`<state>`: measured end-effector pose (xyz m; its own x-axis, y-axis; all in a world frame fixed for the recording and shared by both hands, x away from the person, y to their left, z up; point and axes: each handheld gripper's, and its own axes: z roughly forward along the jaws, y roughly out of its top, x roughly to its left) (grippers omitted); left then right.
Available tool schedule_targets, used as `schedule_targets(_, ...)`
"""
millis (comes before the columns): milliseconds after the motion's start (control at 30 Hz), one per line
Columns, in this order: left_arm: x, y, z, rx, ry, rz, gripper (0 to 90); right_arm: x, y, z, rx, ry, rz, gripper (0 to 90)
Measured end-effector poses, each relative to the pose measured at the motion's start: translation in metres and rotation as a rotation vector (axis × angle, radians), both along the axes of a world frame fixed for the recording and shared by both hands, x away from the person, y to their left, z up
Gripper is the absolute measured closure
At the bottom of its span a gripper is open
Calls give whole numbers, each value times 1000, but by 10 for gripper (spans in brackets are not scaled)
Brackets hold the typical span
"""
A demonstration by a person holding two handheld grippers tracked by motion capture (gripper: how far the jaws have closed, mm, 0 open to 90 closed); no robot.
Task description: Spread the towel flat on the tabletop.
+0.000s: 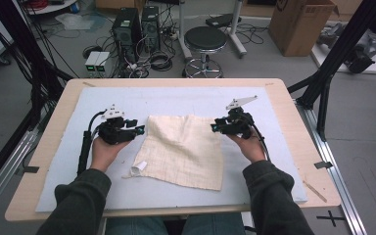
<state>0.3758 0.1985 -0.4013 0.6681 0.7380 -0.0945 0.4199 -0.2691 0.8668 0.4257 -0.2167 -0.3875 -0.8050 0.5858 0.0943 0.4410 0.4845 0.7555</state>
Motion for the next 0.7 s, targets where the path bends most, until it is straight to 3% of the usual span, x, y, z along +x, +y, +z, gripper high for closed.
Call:
schedule_targets(33, -7, 1, -1, 7, -8, -20, 550, -6, 3, 1, -9, 0, 30, 615)
schedule_targets(133, -24, 4, -3, 22, -17, -56, 534, -31, 8, 6, 4, -67, 80, 611)
schedule_targets(267, -44, 8, -8, 31, -16, -93, 517, -58, 10, 4, 29, -78, 136, 590)
schedule_targets(433, -62, 9, -15, 46, 7, -177, 493, -87, 5, -8, 63, -57, 180, 571)
schedule_targets(467, -66, 8, -17, 39, 4, -188, 498, -91, 5, -12, 60, -55, 192, 570)
schedule_targets(567, -69, 4, -25, 92, 26, -213, 503, -101, 5, -22, 34, -32, 221, 565)
schedule_targets(700, -66, 0, -33, 118, 69, -247, 505, -108, 5, -33, 8, -1, 237, 561)
